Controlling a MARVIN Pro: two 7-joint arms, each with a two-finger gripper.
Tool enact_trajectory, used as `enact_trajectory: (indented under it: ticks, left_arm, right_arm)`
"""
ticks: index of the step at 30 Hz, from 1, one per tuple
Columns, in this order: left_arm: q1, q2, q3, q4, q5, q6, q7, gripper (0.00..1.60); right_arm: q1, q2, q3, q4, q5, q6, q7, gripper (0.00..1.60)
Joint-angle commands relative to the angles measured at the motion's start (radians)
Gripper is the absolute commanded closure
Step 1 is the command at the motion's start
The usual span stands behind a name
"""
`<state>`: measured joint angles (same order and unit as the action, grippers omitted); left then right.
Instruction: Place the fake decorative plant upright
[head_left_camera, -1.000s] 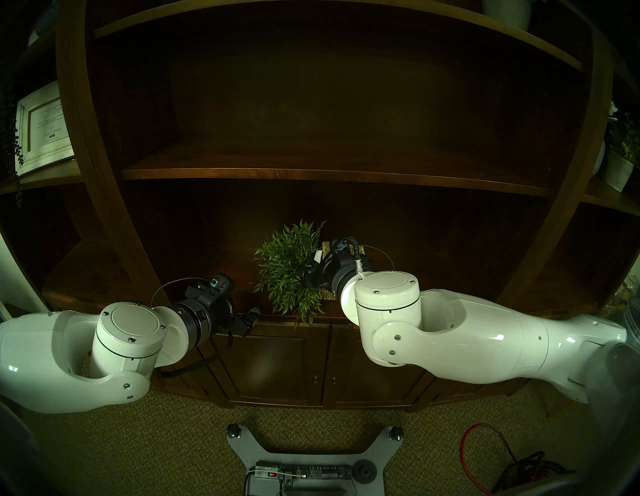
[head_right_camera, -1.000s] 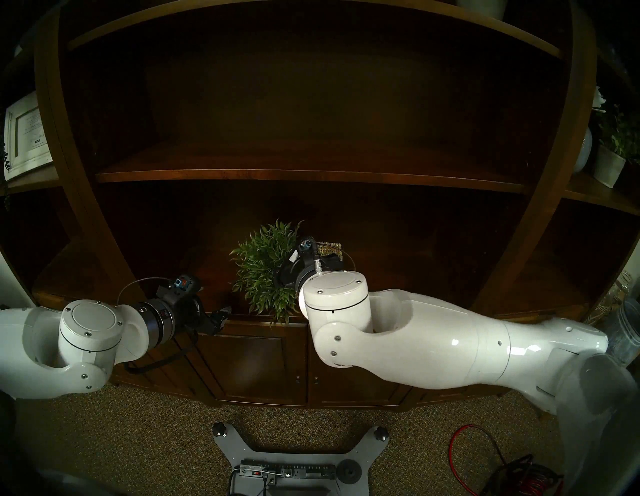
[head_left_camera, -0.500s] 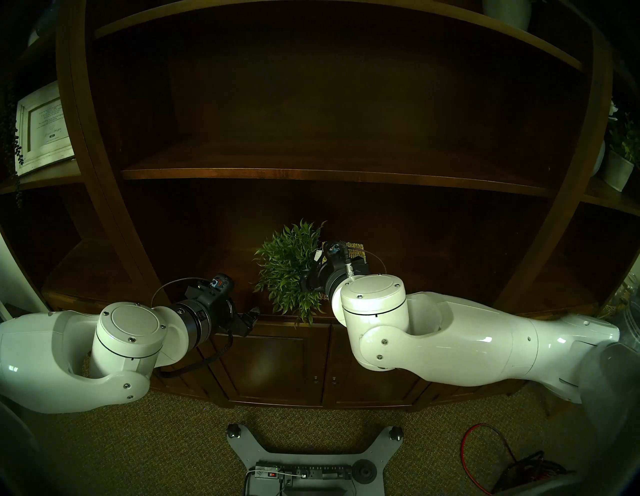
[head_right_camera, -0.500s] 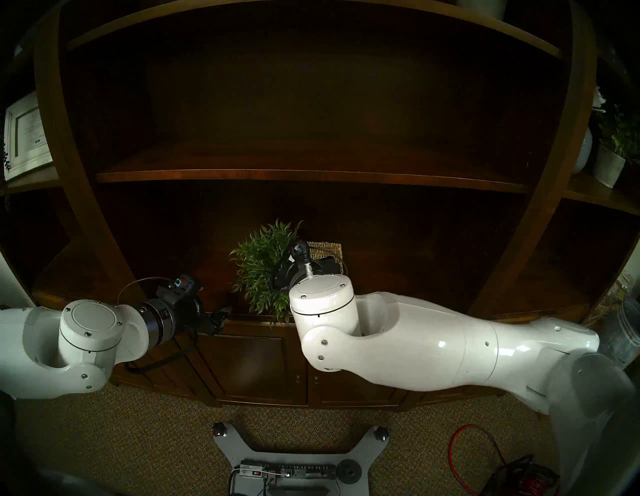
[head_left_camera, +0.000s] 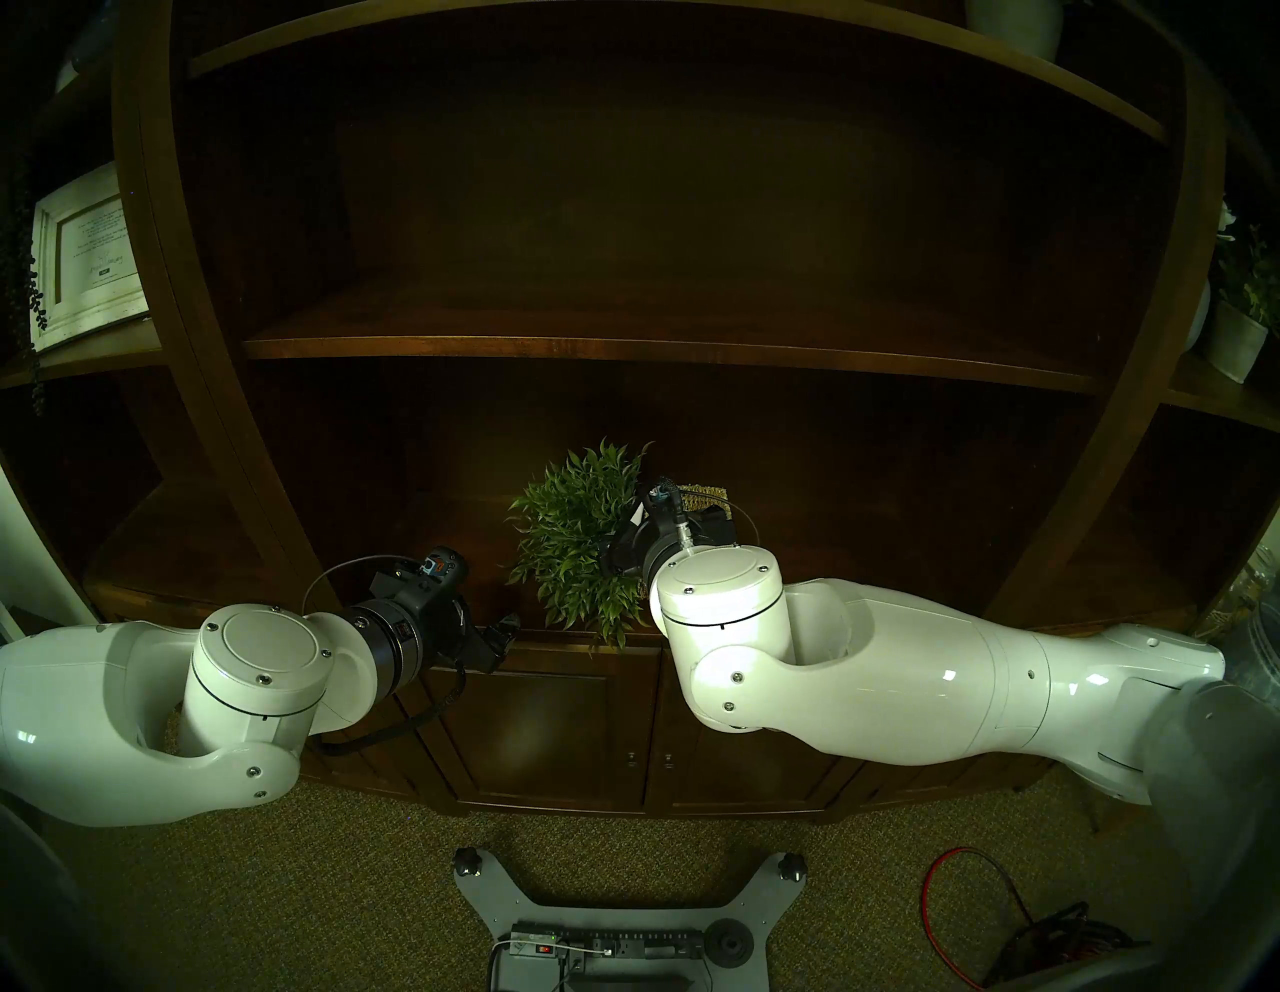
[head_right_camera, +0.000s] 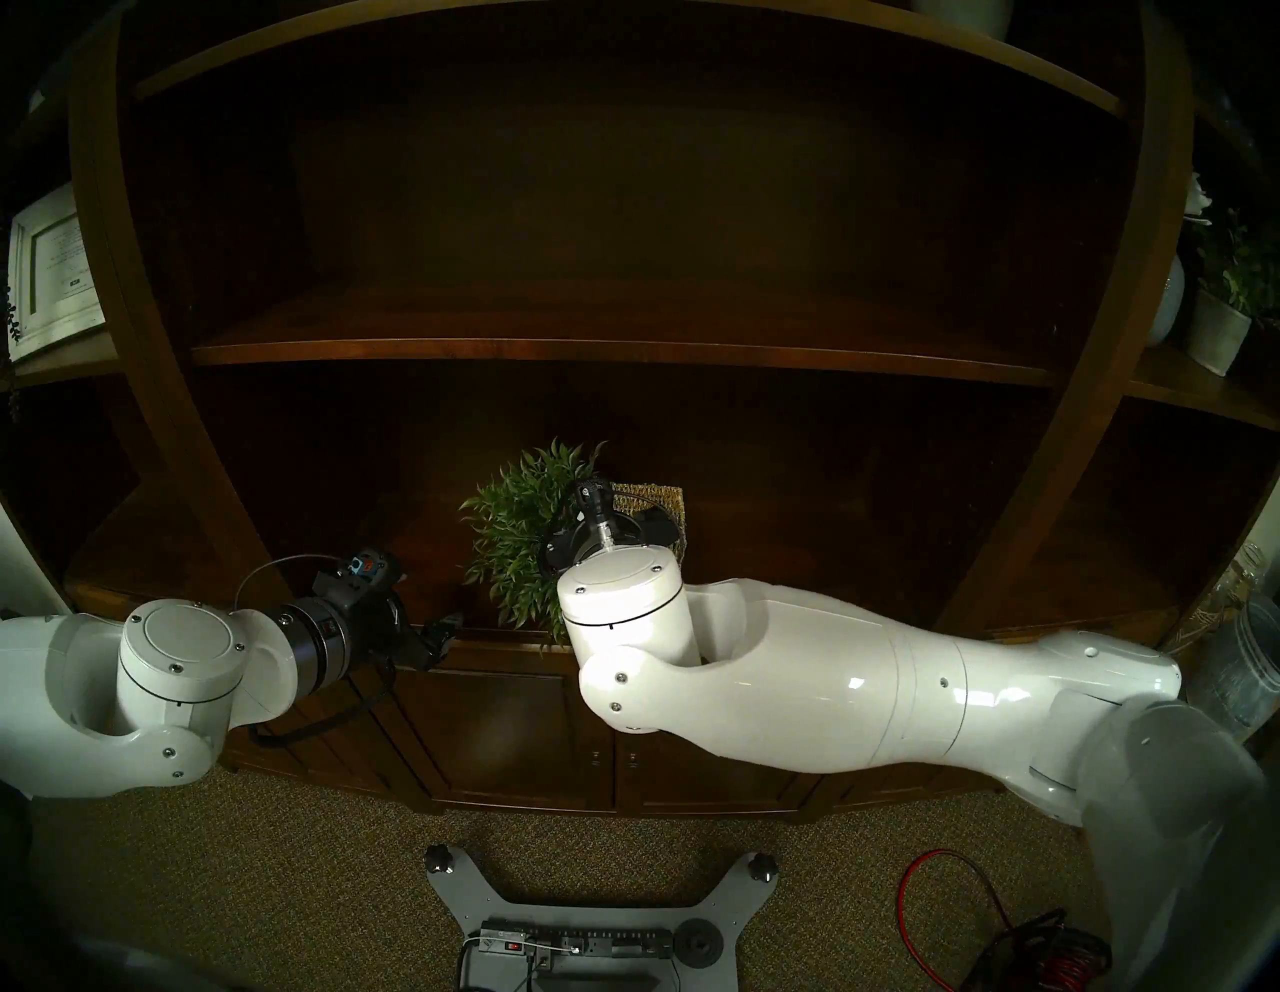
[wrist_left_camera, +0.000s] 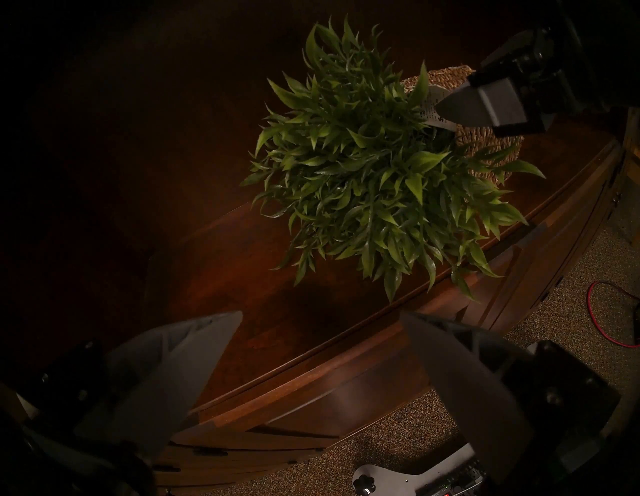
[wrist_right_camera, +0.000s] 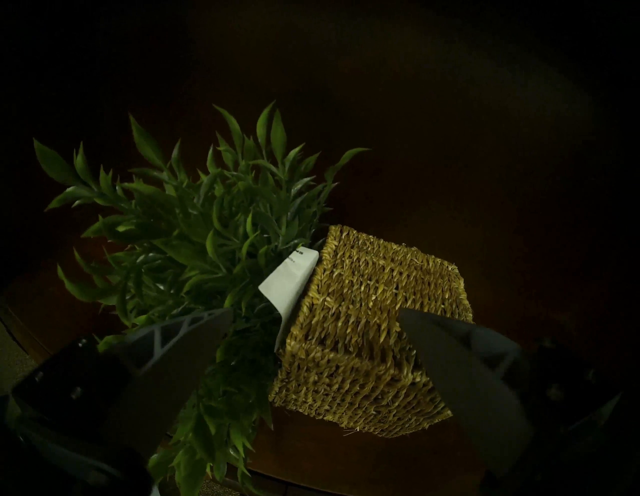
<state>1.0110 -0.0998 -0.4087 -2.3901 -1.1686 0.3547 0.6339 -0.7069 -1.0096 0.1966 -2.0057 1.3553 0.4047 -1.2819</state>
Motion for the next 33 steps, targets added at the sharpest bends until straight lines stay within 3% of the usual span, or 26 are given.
enact_trajectory:
  ticks: [1,21,33]
  left_arm:
    - [-0.019,0.0,-0.019,-0.004,0.001,-0.003,0.0,0.0]
    - [-0.019,0.0,-0.018,-0.004,0.002,-0.003,0.001,0.0]
    - [-0.019,0.0,-0.018,-0.004,0.002,-0.003,0.001,0.0]
  right_arm:
    - [0.042,-0.052,0.007,0.026,-0.035,0.005,-0.008,0.0]
    - [0.102,-0.145,-0.044,0.156,-0.084,0.113,-0.138,0.0]
    - [0.098,-0.159,-0.022,0.163,-0.05,0.189,-0.122,0.0]
